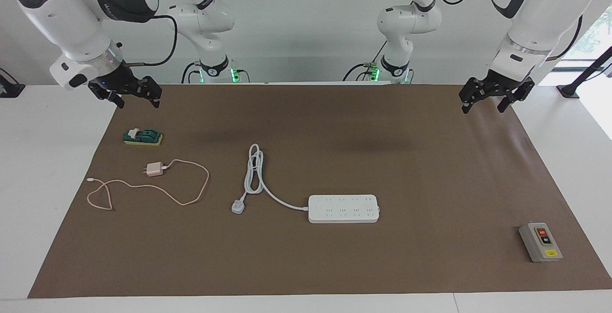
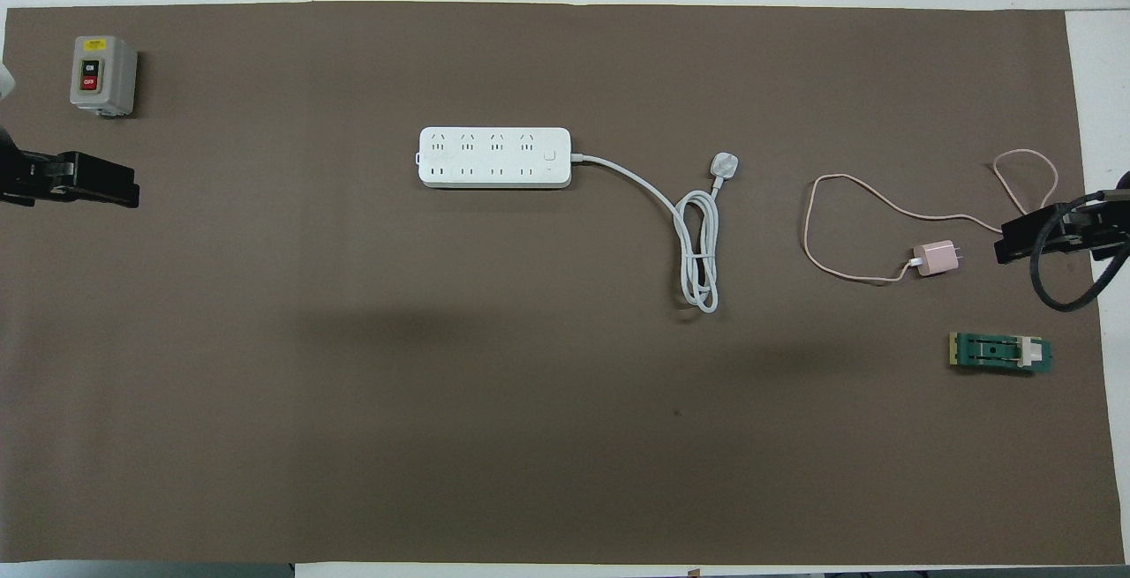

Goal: Plug charger into power strip

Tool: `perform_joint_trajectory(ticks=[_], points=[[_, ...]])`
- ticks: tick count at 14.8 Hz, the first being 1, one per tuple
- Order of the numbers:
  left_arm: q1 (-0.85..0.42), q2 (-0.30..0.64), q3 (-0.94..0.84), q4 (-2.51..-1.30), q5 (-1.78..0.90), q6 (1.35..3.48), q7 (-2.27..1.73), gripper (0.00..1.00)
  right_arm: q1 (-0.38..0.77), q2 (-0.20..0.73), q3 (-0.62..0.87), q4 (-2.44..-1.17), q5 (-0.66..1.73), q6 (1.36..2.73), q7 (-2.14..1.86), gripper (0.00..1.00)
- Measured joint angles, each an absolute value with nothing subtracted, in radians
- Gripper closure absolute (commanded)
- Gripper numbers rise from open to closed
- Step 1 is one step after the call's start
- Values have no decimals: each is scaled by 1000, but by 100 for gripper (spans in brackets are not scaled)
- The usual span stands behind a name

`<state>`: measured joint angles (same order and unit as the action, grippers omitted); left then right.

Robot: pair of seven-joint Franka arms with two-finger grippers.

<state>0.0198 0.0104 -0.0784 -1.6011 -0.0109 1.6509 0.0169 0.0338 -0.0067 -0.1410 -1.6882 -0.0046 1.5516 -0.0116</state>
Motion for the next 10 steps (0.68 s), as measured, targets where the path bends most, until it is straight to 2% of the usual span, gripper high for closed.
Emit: perform_joint_trajectory(ticks=[7, 10], points=[[24, 17, -96, -1607, -237, 1652, 12, 0, 3, 2, -143, -1728, 62, 1568, 402, 0], [16, 72, -100, -1623, -434, 1671, 5, 0, -54, 29, -144, -1739, 143, 1573, 542, 0]])
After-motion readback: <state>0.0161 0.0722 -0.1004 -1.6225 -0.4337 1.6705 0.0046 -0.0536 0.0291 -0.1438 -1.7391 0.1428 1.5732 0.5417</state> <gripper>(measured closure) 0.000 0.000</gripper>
